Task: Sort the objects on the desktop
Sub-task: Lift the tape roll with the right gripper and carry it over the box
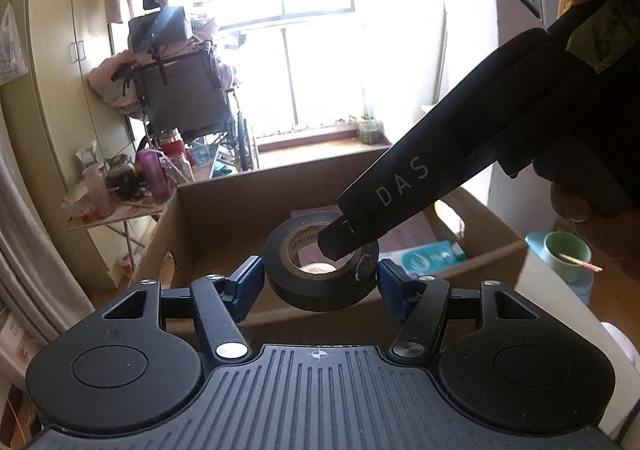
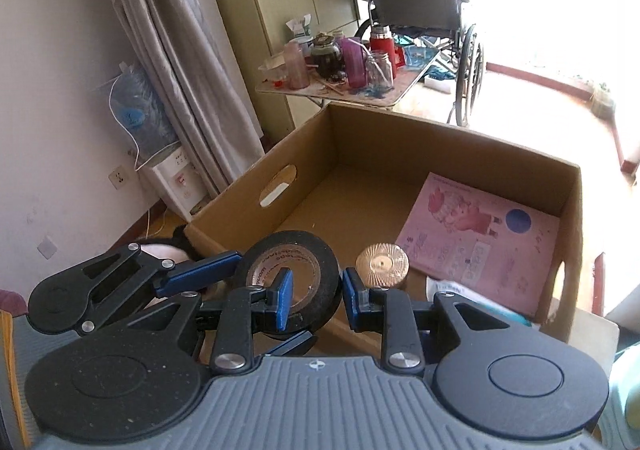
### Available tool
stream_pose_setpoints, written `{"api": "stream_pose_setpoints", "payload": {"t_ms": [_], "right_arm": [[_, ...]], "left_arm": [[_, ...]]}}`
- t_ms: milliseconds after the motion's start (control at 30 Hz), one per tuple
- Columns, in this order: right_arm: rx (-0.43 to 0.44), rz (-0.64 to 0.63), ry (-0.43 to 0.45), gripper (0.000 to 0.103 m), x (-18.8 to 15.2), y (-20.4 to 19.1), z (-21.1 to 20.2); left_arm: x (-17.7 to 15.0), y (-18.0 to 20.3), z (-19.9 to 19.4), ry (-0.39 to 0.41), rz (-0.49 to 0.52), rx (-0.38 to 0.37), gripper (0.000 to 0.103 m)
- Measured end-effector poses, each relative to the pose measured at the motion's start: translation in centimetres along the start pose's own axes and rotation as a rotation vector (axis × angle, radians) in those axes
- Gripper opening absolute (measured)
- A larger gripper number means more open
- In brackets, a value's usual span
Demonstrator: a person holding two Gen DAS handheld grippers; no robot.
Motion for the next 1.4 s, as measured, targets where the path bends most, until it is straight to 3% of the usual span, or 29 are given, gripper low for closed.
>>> {"api": "stream_pose_setpoints", "payload": {"t_ms": [233, 367, 567, 800, 1000, 1100, 1400], "right_arm": [[0.048, 0.09, -0.112, 0.03, 1.7, 1.9, 4.0], [0.098, 0.178, -0.235, 0.03, 1.6, 3.2, 6.8], [0.18, 0.306, -0.442, 0.03, 0.2, 4.8, 10.7], [0.23, 0.366, -0.635, 0.03, -1.8, 5.2, 13.6], [0.198, 0.343, -0.697, 0.029, -2.9, 5.4, 15.1], [0.193, 0.327, -0.713, 0.025, -3.4, 5.4, 15.3], [0.145, 0.245, -0.663, 0.025, -2.1, 5.6, 14.7]], "left_arm": [[1.0, -2.0, 3.2, -0.071, -0.007, -0.032, 0.062], [0.7, -2.7, 5.1, -0.145, -0.007, -0.061, 0.062], [-0.3, -4.3, 7.3, -0.275, -0.099, -0.149, 0.062], [-1.2, -4.0, 8.1, -0.37, -0.14, -0.203, 0.062], [-2.0, -4.2, 9.3, -0.432, -0.188, -0.24, 0.062], [-2.5, -3.9, 10.0, -0.453, -0.241, -0.291, 0.056], [-2.7, -3.9, 10.4, -0.463, -0.27, -0.313, 0.058]]}}
Point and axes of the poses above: each gripper's, at about its wrist camera, not at the fingertips, and z roughly the way its jaws point, y to its right, x to its top, the point moved 8 cm from there along z, roughly the way its jaws point, and after that the axes turned 10 degrees about -x, right-handed, at the moved point
